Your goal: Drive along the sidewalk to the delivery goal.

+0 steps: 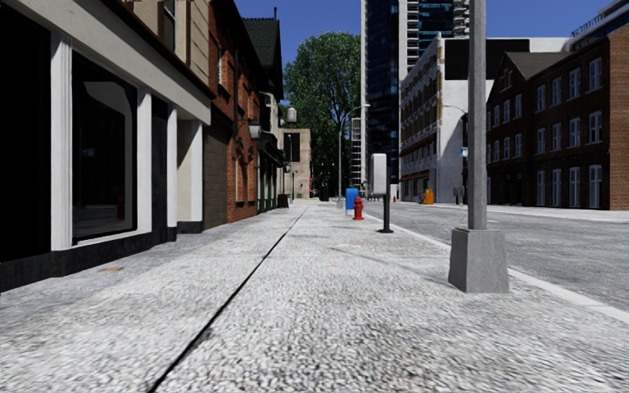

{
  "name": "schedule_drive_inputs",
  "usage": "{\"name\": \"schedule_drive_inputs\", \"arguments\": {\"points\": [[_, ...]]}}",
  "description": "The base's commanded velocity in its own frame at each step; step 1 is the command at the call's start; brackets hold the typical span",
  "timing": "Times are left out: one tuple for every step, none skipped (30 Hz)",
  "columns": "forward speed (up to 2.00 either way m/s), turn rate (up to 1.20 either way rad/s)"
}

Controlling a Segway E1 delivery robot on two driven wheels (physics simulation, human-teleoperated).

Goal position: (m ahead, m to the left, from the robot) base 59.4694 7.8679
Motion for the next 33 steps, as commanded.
{"name": "schedule_drive_inputs", "arguments": {"points": [[2.00,0.00],[2.00,0.00],[2.00,0.00],[2.00,0.00],[2.00,0.00],[2.00,0.00],[2.00,0.00],[2.00,0.00],[2.00,0.00],[2.00,0.00],[2.00,0.00],[2.00,0.00],[2.00,0.00],[2.00,0.00],[2.00,0.00],[2.00,0.00],[2.00,0.00],[2.00,0.00],[2.00,0.00],[2.00,0.00],[2.00,0.00],[2.00,0.00],[2.00,0.00],[2.00,0.00],[2.00,0.00],[2.00,0.00],[2.00,0.00],[2.00,0.00],[2.00,0.00],[2.00,0.00],[2.00,0.00],[2.00,0.00],[2.00,0.00]]}}
